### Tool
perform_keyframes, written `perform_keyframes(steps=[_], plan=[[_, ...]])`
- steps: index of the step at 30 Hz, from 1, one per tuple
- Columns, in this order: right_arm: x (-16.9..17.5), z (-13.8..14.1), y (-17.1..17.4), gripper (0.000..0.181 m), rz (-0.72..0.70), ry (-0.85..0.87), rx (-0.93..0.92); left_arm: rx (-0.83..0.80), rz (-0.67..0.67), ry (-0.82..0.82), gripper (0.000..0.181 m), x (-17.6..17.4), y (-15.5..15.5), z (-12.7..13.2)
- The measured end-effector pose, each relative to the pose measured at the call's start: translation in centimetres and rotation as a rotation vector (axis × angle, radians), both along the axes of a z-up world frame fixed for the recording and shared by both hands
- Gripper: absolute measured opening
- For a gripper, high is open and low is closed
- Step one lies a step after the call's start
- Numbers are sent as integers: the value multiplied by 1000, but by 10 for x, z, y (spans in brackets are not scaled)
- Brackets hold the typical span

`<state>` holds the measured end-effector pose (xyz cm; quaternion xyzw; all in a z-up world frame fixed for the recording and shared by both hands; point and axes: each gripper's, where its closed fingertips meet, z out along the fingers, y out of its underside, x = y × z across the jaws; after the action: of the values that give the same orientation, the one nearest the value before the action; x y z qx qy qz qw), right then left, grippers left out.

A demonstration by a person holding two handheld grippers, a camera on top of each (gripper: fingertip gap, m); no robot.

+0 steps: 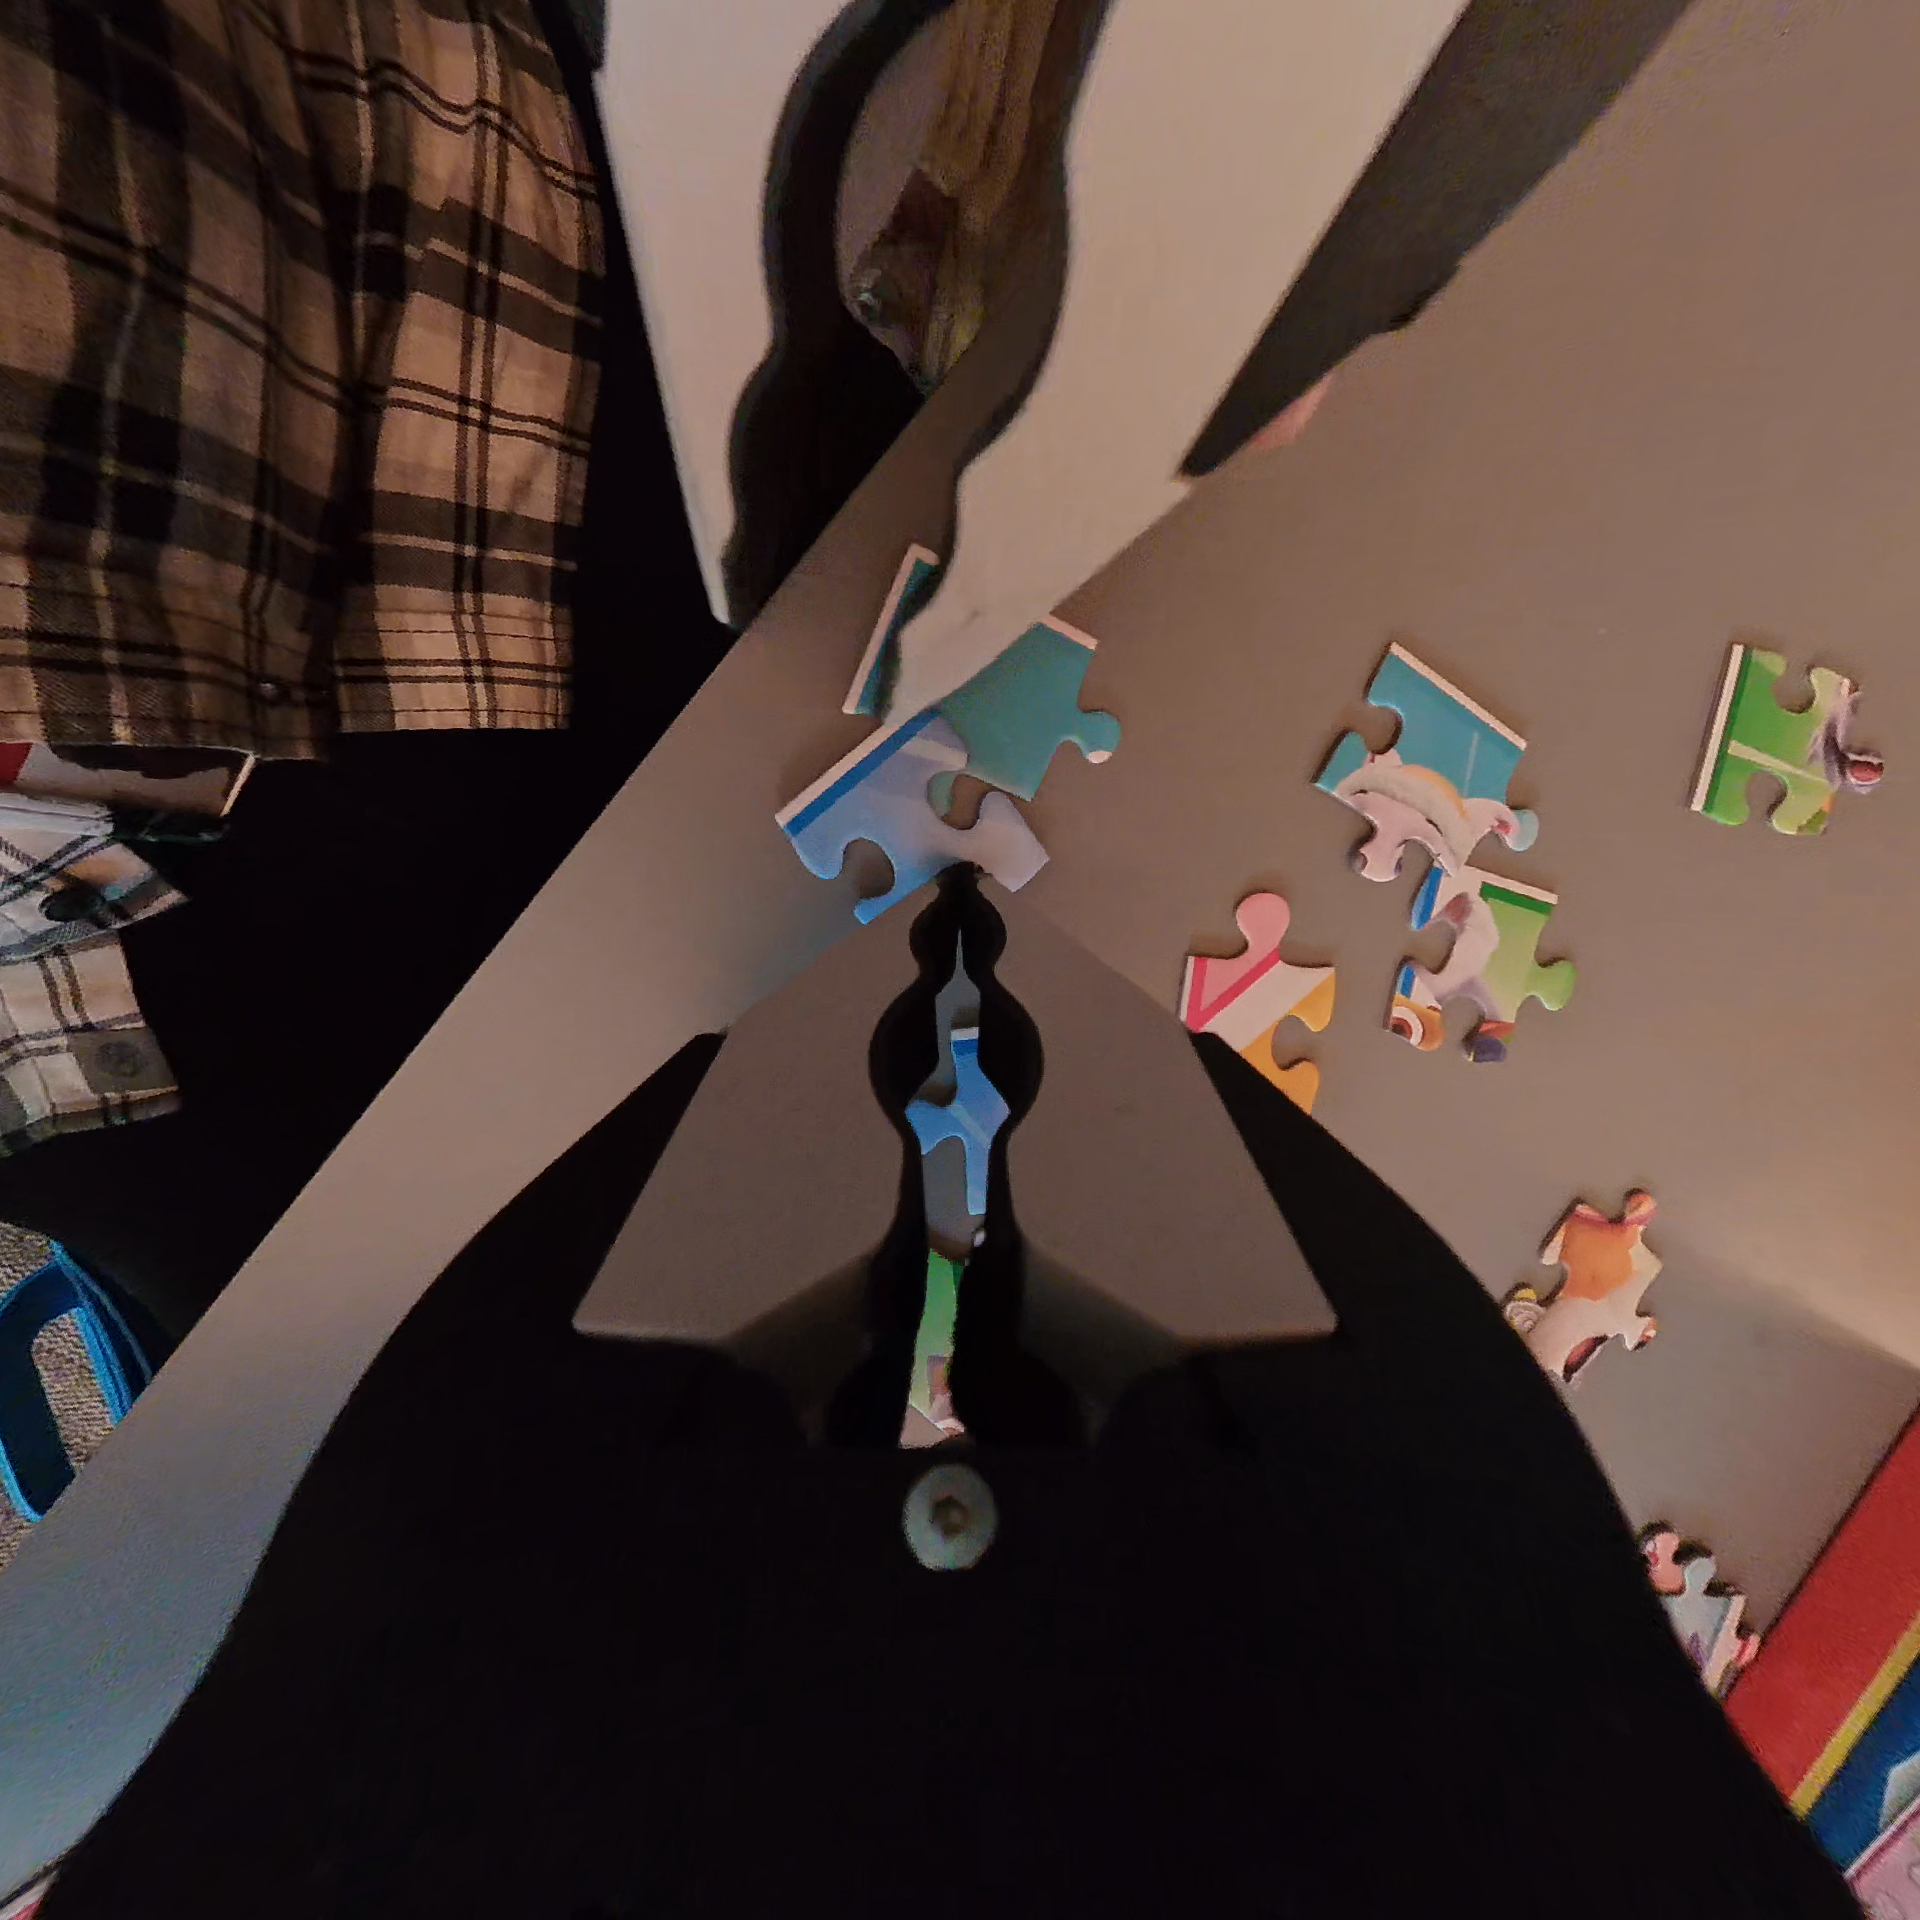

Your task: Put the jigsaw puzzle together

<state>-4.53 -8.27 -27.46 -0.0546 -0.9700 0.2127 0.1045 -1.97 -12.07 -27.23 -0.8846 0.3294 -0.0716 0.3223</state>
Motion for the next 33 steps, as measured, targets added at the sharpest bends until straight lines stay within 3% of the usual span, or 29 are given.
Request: perform_keyframes(steps=[9,22,29,33], plan=[[3,0,-2,0,22,0,-16,19,-19,9,26,12,4,-1],[8,0,-4,0,74,11,-21,-10,95,73,34,-24,-14,-2],[4,0,-7,0,71,35,-15,-13,200,6,49,-35,-18,-2],[-4,0,-5,0,63,62,2,-27,187,-16,48,-35,-16,-2]])
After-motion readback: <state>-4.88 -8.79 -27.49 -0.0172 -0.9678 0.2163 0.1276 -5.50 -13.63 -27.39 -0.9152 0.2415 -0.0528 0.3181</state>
